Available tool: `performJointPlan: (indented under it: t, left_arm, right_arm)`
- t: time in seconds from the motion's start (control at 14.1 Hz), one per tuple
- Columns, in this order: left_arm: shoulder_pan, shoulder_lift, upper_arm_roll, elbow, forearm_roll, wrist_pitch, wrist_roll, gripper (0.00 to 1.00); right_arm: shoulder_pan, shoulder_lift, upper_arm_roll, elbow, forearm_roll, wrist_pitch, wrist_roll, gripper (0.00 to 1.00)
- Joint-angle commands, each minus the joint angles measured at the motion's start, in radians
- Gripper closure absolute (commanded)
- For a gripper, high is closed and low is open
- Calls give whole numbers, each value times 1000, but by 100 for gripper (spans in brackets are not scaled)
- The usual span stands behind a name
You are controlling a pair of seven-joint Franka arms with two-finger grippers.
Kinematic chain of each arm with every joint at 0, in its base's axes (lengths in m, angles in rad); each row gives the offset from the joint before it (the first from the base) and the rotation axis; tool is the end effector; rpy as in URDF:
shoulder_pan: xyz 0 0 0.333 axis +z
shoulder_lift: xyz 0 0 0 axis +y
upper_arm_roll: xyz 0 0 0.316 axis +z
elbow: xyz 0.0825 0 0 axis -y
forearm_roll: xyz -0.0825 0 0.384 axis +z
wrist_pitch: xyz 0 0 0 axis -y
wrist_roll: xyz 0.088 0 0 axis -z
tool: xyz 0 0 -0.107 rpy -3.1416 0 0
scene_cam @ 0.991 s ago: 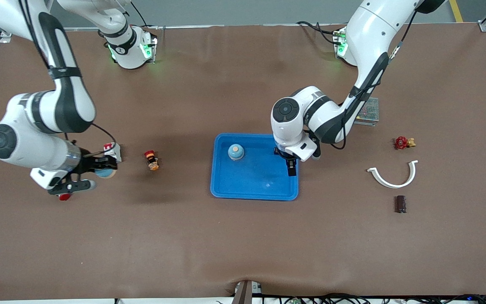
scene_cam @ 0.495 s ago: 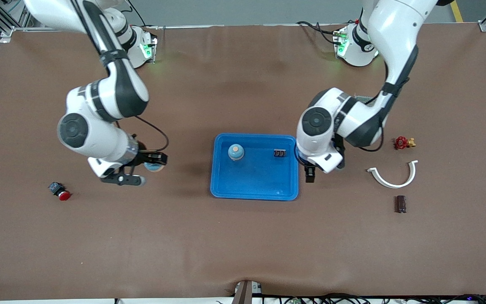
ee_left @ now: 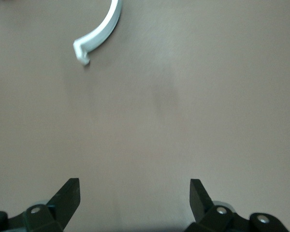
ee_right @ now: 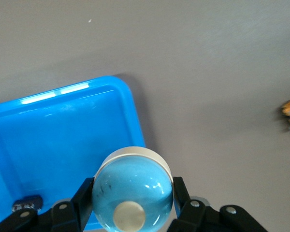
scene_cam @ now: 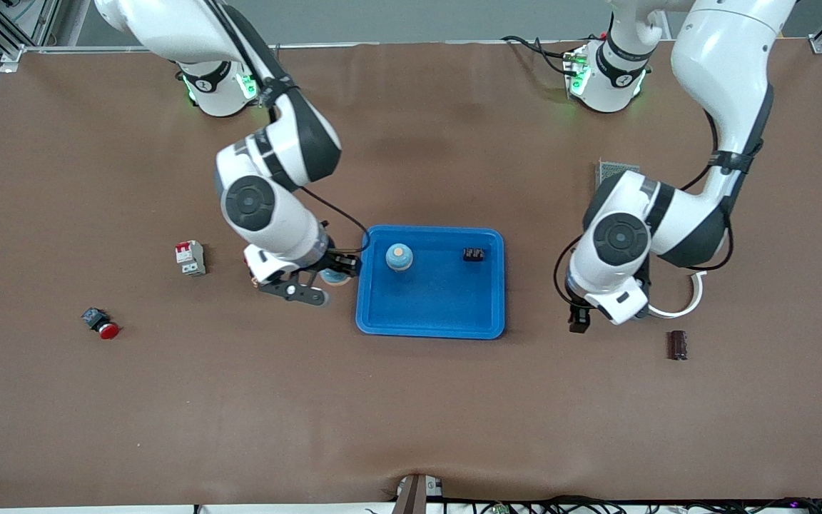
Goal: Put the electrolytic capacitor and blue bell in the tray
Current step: 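Lower the bell into the tray and open the right gripper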
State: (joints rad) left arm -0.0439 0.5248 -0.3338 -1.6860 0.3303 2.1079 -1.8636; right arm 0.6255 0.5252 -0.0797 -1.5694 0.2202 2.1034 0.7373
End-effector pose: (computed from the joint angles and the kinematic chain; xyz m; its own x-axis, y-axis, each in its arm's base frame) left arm 0.6322 -0.2094 0.3026 0.2269 0.9662 0.1223 0.9739 -0.2238 -0.0389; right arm 0.5829 0.3752 0.3397 0.9548 -0.2807 -0.0980 -0.2910 -0.9499 -0.1138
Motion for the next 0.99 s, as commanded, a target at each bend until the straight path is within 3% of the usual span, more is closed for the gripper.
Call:
performJointPlan:
  t: [0.0, 0.28, 0.78, 0.92]
  left_arm:
    - [44, -5, -5, 8, -10, -26, 159, 0]
    - [116, -5, -1, 8, -2, -37, 378, 0]
    - [292, -3, -8, 16, -10, -26, 945, 0]
    - [289, 6, -8, 16, -2, -16, 1142, 0]
  right_arm:
    - [42, 68, -17, 57, 5, 50, 74, 44]
    - [88, 134, -15, 74, -71, 106, 197, 44]
    - [120, 206, -17, 98, -76, 181, 269, 44]
    - [120, 222, -17, 98, -78, 205, 269, 44]
